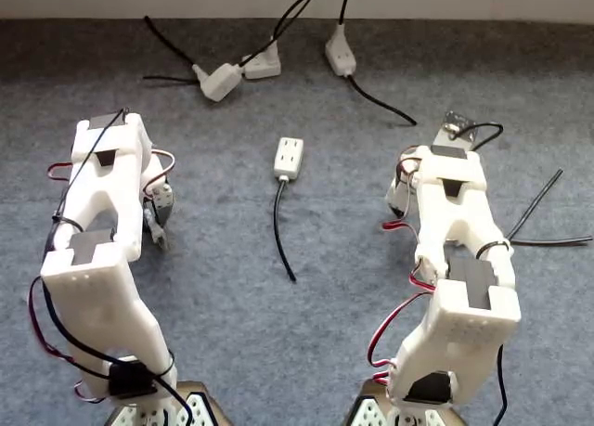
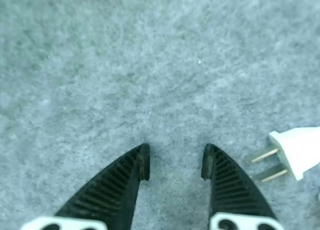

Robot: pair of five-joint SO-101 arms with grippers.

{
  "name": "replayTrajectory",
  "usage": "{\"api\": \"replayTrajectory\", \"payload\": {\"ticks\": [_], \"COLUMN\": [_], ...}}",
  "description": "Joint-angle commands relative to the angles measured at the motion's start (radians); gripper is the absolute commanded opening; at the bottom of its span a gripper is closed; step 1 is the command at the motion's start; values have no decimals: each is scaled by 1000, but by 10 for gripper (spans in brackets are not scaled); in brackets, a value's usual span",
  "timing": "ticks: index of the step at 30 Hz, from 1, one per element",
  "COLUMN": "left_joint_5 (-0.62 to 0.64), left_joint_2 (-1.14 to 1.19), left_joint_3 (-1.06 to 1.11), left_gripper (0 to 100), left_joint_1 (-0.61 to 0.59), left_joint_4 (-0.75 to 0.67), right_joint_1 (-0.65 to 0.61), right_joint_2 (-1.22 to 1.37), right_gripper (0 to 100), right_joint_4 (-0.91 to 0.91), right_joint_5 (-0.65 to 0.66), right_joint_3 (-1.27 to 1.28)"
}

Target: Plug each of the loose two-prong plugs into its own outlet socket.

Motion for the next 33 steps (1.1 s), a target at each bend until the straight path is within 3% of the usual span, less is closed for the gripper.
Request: {"api": "replayTrajectory", "payload": {"ticks": [1,8,16,25,33], "left_joint_5": [6,8,8,6,6], "left_joint_2": [-8,19,-22,-186,-412], "left_joint_3": [-33,-51,-360,-691,-737], "left_gripper": [29,27,5,5,5], "left_joint_1": [-13,-7,64,226,384], "left_joint_4": [-9,-9,0,0,23], "right_joint_1": [-5,-5,-5,-5,-5], "right_joint_2": [8,8,8,8,8], "right_gripper": [176,176,176,176,176], "right_joint_4": [-12,-12,-12,-12,-13], "right_joint_5": [-8,-8,-8,-8,-8], "right_joint_3": [-7,-7,-7,-7,-7]}}
